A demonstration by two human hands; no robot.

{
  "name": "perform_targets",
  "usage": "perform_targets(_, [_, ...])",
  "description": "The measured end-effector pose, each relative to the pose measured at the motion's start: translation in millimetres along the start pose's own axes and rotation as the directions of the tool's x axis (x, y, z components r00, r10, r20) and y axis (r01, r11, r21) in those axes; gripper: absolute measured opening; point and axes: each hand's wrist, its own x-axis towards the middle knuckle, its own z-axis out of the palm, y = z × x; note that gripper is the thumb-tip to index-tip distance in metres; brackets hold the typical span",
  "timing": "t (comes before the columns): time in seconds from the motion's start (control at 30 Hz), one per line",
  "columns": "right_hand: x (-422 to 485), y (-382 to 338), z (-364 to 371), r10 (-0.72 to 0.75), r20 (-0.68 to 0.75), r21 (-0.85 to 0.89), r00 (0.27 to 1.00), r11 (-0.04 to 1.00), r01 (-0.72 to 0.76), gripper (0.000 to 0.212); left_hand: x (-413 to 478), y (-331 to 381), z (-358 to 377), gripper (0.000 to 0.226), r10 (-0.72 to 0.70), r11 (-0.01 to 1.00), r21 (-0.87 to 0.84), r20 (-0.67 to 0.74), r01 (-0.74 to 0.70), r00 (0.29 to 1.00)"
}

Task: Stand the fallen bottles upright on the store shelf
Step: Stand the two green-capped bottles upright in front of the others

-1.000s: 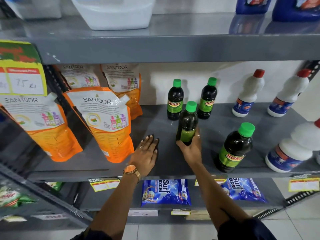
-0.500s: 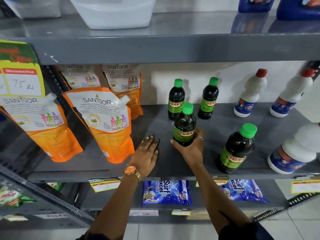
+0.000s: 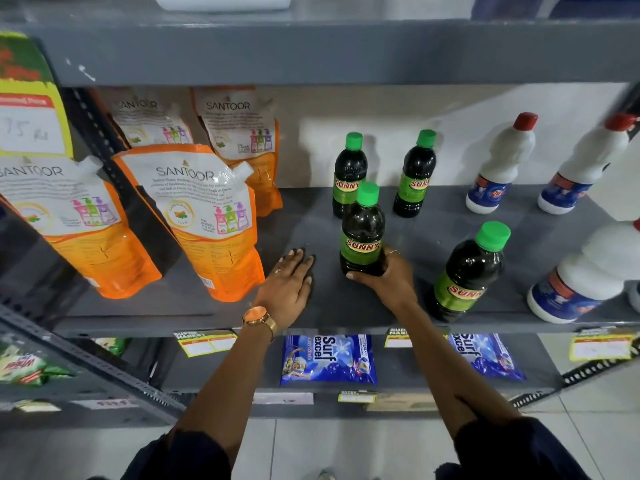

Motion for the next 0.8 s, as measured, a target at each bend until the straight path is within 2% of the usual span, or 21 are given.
perform_targets(0.1, [-27.8, 6.1, -9.9, -0.016, 0.092, -0.040, 0.996, 0.999, 0.020, 0.074, -0.4, -1.0, 1.2, 0.062, -0.001, 1.000, -0.014, 0.014, 0.001, 1.000])
perform_targets(0.27, [-72.3, 9.6, -16.8, -0.084, 0.101, -0.090, 0.991, 0.992, 0.093, 0.065, -3.0, 2.5, -3.9, 0.048, 0.018, 0.993, -0.113, 0.000, -0.018, 1.000])
perform_targets(0.33, [-74.5, 6.0, -16.4, -0.089, 0.109, -0.120, 0.990, 0.987, 0.102, 0.070, -11.6, 7.6, -10.5, 0.055, -0.007, 0.960, -0.280, 0.070, 0.027, 0.998])
perform_targets(0.43, [-89.4, 4.8, -18.7, -0.079, 0.093, -0.104, 0.993, 0.991, 0.088, 0.086, -27.8, 24.5, -19.5, 0.083, -0.032, 0.820, -0.554, 0.209, 0.145, 0.977])
perform_targets(0.5, [-114.8, 13.0, -23.2, -0.126, -0.060, -0.110, 0.990, 0.987, 0.118, 0.073, -33.9, 40.0, -15.4, 0.096, -0.017, 0.788, -0.597, 0.222, 0.150, 0.975])
perform_targets(0.57, [-142.4, 25.2, -37.5, -0.152, -0.311, -0.116, 0.938, 0.986, 0.122, 0.058, -34.6, 57.8, -9.3, 0.106, -0.046, 0.803, -0.577, 0.193, 0.151, 0.980])
perform_targets(0.63, [-149.4, 36.1, -61.9, -0.081, -0.503, -0.061, 0.860, 0.996, 0.058, 0.070, -32.3, 70.1, -1.0, 0.103, -0.093, 0.816, -0.559, 0.124, 0.147, 0.988])
perform_targets(0.67, [-143.8, 39.9, -75.9, -0.030, -0.522, -0.042, 0.853, 0.999, 0.009, 0.082, -32.3, 74.5, 1.4, 0.098, -0.123, 0.830, -0.538, 0.087, 0.151, 0.989])
perform_targets(0.73, [-121.8, 48.0, -99.8, 0.048, -0.389, -0.057, 0.920, 0.995, -0.076, 0.104, -32.9, 79.2, 1.9, 0.087, -0.194, 0.849, -0.494, 0.043, 0.190, 0.980])
perform_targets(0.8, [-101.4, 53.8, -110.1, 0.054, -0.218, -0.113, 0.974, 0.990, -0.080, 0.104, -33.6, 80.1, 0.3, 0.080, -0.230, 0.825, -0.519, 0.056, 0.225, 0.972])
